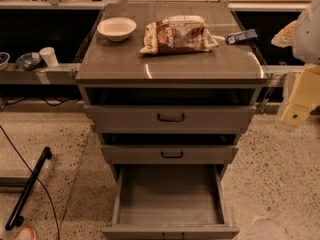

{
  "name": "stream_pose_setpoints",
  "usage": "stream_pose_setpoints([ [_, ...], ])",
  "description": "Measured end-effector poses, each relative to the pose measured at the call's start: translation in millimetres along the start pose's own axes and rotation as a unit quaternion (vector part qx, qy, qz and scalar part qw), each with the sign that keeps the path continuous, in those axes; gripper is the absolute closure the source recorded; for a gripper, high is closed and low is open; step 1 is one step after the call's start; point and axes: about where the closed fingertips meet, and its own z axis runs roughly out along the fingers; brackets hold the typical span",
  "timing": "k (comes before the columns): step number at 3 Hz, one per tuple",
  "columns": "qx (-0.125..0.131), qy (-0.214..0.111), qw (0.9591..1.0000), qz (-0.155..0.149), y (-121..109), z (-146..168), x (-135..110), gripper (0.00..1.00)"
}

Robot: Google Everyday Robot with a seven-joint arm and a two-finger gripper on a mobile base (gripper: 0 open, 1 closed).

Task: Place rxbar blueberry into bottom drawer

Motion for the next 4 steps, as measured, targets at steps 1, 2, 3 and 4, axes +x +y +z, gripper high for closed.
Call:
stream_pose_setpoints([
  [1,0.0,0.0,1.0,0.0,0,0,0,0.0],
  [2,0.008,-0.016,0.9997,-0.014,-32,0,0,0.0],
  [3,-0.018,0.015,0.9994,-0.025,-94,36,14,0.0],
  [4,-0.036,0.062,0.9951,-0.068,-160,86,0,0.0],
])
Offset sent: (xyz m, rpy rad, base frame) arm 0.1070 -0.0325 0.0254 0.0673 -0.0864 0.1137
